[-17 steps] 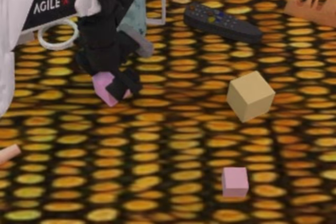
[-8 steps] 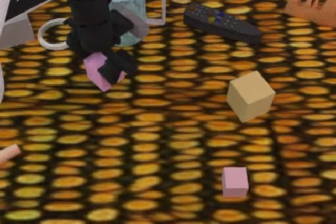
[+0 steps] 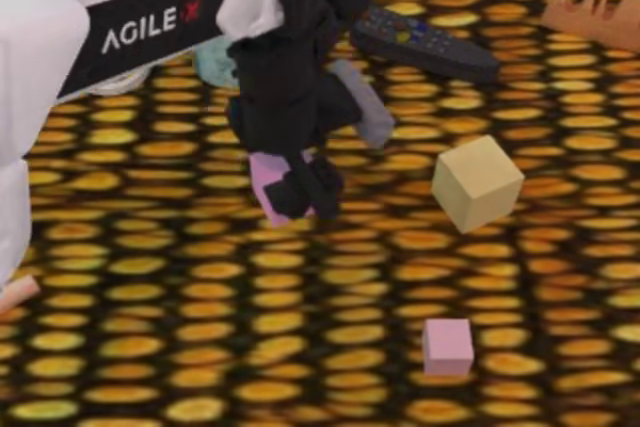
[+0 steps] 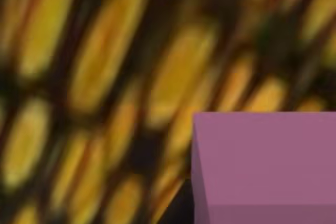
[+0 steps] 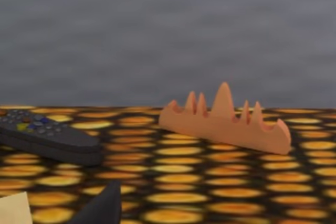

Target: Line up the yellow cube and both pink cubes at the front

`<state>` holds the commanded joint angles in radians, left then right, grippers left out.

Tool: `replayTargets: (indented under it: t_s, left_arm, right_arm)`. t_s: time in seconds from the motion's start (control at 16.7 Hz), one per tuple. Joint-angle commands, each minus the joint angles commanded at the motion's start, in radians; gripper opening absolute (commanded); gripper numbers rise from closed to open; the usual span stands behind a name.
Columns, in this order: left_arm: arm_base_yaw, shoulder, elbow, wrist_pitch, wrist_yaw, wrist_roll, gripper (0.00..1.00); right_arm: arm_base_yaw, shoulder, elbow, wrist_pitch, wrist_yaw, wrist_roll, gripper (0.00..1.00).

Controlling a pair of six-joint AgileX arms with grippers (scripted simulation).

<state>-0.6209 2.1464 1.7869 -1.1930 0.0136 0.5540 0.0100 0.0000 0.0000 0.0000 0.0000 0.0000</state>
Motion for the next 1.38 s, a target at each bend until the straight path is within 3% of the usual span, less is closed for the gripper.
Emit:
replayTargets:
  t_s: [0.24,0.42,0.78,1.14,1.38]
  left_arm:
    - [-0.208,-0.094,-0.120,0.019,0.001,0.070,0.00]
    - [-0.292,-0.139,-0.174,0.029,0.001,0.102,0.00]
    - [-0.298,-0.135,-0.189,0.045,0.000,0.107,0.00]
    - [-0.298,-0.074,-0.325,0.251,0.001,0.105,0.00]
    - [-0.300,-0.063,-0.348,0.278,0.001,0.105,0.00]
  right_arm:
    - [0.000,0.000,0.000,0.000,0.000,0.000,1.00]
    - [0.000,0.000,0.000,0.000,0.000,0.000,1.00]
    - [0.000,0.000,0.000,0.000,0.000,0.000,1.00]
    - [0.000,0.000,0.000,0.000,0.000,0.000,1.00]
    - [0.000,0.000,0.000,0.000,0.000,0.000,1.00]
